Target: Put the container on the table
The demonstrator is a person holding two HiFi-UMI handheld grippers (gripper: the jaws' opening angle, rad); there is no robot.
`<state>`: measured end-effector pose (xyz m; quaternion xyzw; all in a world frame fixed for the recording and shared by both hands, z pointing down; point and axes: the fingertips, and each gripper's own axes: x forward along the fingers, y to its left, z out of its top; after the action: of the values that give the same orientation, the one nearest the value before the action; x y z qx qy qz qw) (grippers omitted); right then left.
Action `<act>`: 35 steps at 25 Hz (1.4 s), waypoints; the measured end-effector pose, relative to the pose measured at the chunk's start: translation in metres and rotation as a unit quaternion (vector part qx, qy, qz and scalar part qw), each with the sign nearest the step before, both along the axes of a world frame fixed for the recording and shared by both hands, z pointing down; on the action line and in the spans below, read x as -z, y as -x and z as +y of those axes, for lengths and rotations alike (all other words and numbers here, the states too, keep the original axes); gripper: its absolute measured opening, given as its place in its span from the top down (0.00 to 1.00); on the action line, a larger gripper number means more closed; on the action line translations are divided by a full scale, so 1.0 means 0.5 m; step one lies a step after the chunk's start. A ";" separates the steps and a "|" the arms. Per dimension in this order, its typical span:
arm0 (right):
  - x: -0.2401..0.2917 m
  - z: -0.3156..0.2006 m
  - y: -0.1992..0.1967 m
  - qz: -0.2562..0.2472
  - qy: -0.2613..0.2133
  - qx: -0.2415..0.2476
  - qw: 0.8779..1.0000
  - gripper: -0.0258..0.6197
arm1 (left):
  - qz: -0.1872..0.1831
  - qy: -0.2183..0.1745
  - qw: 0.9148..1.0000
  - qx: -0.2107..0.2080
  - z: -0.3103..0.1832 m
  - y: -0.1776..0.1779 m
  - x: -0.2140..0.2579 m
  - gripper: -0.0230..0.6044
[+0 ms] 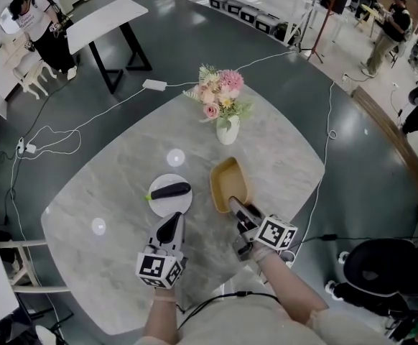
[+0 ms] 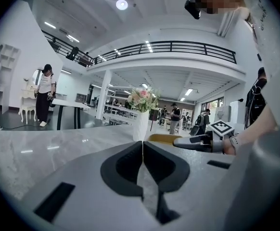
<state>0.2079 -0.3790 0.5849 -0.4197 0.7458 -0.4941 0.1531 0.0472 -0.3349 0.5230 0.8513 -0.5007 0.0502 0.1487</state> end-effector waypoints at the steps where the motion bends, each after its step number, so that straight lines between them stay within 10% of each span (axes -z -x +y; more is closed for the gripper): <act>1: 0.001 -0.007 0.002 -0.014 0.003 -0.003 1.000 0.61 | 0.001 0.002 1.000 0.001 0.000 0.001 -0.002 0.95; 13: -0.029 -0.035 0.014 -0.074 0.067 -0.030 0.995 0.61 | 0.005 0.009 1.000 0.008 -0.004 0.011 -0.018 0.95; 19: 0.017 -0.050 0.051 -0.099 -0.002 0.042 0.994 0.50 | 0.008 0.009 1.000 0.006 -0.010 0.012 -0.018 0.95; 26: 0.020 -0.018 0.097 0.000 -0.035 0.171 0.985 0.46 | 0.015 0.009 1.000 0.011 -0.015 0.022 -0.014 0.95; 35: -0.013 0.006 0.093 0.024 -0.005 0.177 0.984 0.60 | 0.016 0.007 1.000 0.017 -0.008 0.035 -0.008 0.95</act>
<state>0.1616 -0.3757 0.5912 -0.2923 0.8144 -0.4991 0.0478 0.0299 -0.3386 0.5268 0.8421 -0.5126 0.0373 0.1634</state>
